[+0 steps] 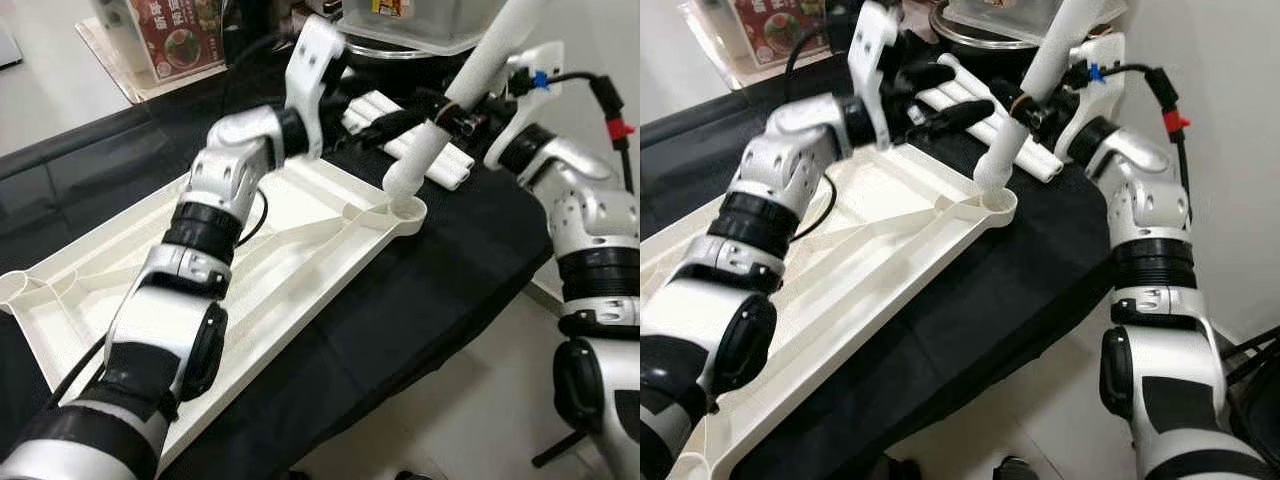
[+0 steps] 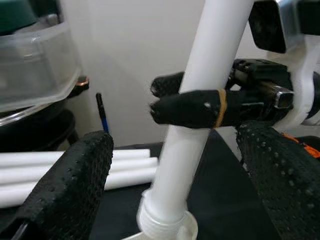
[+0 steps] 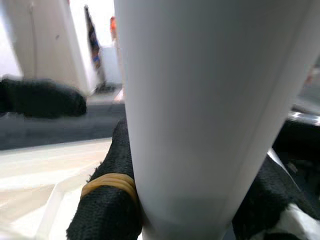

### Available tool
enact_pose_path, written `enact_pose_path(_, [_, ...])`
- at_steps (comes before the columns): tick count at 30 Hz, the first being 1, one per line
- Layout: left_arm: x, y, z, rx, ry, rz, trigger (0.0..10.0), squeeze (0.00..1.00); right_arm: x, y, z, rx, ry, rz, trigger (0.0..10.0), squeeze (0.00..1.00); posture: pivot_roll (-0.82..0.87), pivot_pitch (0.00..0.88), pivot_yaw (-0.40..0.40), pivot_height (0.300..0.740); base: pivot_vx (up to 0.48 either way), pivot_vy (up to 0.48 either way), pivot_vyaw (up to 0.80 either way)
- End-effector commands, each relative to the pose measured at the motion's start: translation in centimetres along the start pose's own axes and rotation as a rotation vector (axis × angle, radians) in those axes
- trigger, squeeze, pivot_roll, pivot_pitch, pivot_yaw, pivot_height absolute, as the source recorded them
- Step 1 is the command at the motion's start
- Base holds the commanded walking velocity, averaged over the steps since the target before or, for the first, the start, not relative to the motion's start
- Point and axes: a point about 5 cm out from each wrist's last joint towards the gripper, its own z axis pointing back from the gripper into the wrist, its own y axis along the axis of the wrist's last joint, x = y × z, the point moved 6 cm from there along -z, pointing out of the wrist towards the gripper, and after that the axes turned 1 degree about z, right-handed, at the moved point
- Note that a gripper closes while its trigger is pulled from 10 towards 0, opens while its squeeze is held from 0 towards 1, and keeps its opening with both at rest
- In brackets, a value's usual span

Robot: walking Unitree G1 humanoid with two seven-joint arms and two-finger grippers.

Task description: Building children table

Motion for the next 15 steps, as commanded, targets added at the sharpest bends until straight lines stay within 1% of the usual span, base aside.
enact_pose_path(1, [-0.5, -0.1, 0.8, 0.005, 0.027, 0.003, 10.0, 0.0, -0.5, -0.4, -0.2, -0.049, 0.029, 0.018, 0.0, 0.0, -0.07, 0.142, 0.063, 0.74, 0.0, 0.0, 0.0])
enact_pose_path(2, [-0.9, -0.9, 1.4, 0.003, 0.062, 0.025, 10.0, 0.0, -0.4, -0.8, -0.3, -0.086, 0.033, 0.016, 0.0, 0.0, -0.08, 0.147, 0.06, 0.74, 0.0, 0.0, 0.0])
enact_pose_path(3, [-0.9, -0.9, 1.4, 0.003, 0.062, 0.025, 10.0, 0.0, -0.4, -0.8, -0.3, -0.086, 0.033, 0.016, 0.0, 0.0, -0.08, 0.147, 0.06, 0.74, 0.0, 0.0, 0.0])
enact_pose_path(5, [-1.3, -2.0, 2.3, 0.002, 0.116, 0.052, 10.0, 0.0, -0.1, -1.1, -0.5, -0.126, 0.017, -0.005, 0.0, 0.0, -0.08, 0.151, 0.055, 0.74, 0.0, 0.0, 0.0])
enact_pose_path(6, [-1.3, -2.0, 2.3, 0.002, 0.116, 0.052, 10.0, 0.0, -0.1, -1.1, -0.5, -0.126, 0.017, -0.005, 0.0, 0.0, -0.08, 0.151, 0.055, 0.74, 0.0, 0.0, 0.0])
enact_pose_path(8, [-1.2, -3.0, 3.1, 0.006, 0.155, 0.073, 10.0, 0.0, 0.1, -1.2, -0.8, -0.145, 0.004, -0.004, 0.0, 0.0, -0.08, 0.16, 0.05, 0.74, 0.0, 0.0, 0.0])
enact_pose_path(9, [-1.2, -3.0, 3.1, 0.006, 0.155, 0.073, 10.0, 0.0, 0.1, -1.2, -0.8, -0.145, 0.004, -0.004, 0.0, 0.0, -0.08, 0.16, 0.05, 0.74, 0.0, 0.0, 0.0])
enact_pose_path(11, [-0.7, -3.6, 3.5, 0.01, 0.167, 0.085, 10.0, 0.0, 0.2, -1.2, -0.9, -0.152, -0.009, -0.007, 0.0, 0.0, -0.07, 0.16, 0.049, 0.74, 0.0, 0.0, 0.0])
enact_pose_path(14, [0.2, -4.2, 3.7, -0.011, 0.162, 0.076, 10.0, 0.0, 0.4, -1.4, -1.0, -0.169, -0.022, -0.015, 0.0, 0.0, -0.07, 0.173, 0.046, 0.74, 0.0, 0.0, 0.0])
enact_pose_path(15, [0.2, -4.2, 3.7, -0.011, 0.162, 0.076, 10.0, 0.0, 0.4, -1.4, -1.0, -0.169, -0.022, -0.015, 0.0, 0.0, -0.07, 0.173, 0.046, 0.74, 0.0, 0.0, 0.0])
